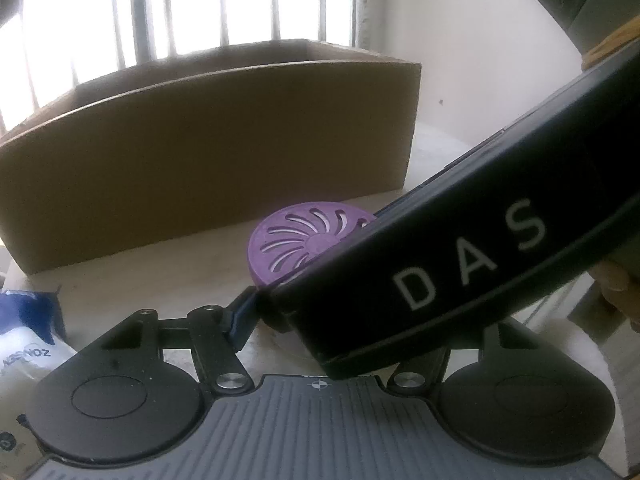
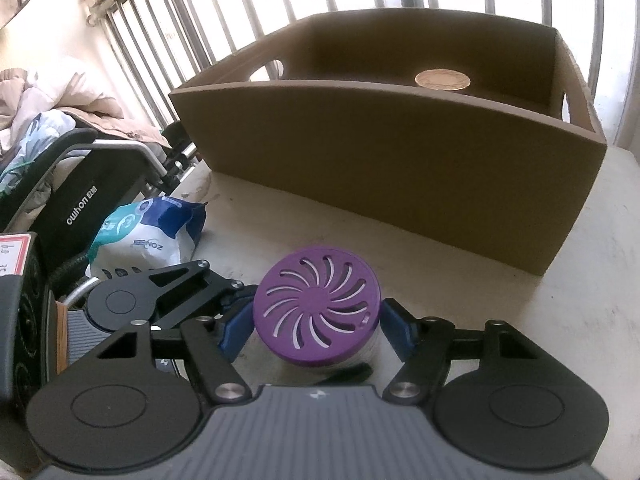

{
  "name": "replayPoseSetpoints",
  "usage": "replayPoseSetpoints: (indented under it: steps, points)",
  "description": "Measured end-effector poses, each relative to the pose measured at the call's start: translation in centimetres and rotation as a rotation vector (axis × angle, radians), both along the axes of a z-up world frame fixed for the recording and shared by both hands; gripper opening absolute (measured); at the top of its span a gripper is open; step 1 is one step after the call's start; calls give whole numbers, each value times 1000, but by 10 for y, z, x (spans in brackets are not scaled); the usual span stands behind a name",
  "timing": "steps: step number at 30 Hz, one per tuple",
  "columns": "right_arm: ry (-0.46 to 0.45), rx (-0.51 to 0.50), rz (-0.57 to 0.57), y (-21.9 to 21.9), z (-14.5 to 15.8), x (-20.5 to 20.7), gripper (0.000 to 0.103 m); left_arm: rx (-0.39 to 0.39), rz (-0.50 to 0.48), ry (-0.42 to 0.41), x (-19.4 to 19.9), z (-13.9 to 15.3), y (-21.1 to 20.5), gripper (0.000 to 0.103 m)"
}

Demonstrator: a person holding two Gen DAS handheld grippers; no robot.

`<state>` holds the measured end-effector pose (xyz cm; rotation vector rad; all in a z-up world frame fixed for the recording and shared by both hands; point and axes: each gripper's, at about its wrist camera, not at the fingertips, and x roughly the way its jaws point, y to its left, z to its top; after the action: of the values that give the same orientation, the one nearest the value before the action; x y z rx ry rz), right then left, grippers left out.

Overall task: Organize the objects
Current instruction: 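Close the right gripper around the purple-lidded container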

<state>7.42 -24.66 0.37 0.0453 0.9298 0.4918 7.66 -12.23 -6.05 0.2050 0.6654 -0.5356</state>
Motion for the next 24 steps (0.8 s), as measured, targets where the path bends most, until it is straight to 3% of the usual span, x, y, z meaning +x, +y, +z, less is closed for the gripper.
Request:
replayPoseSetpoints:
  steps: [24]
  points:
    - [-20,15,13,5,6,-5,72,8,23,-31,-8,3,-1,65]
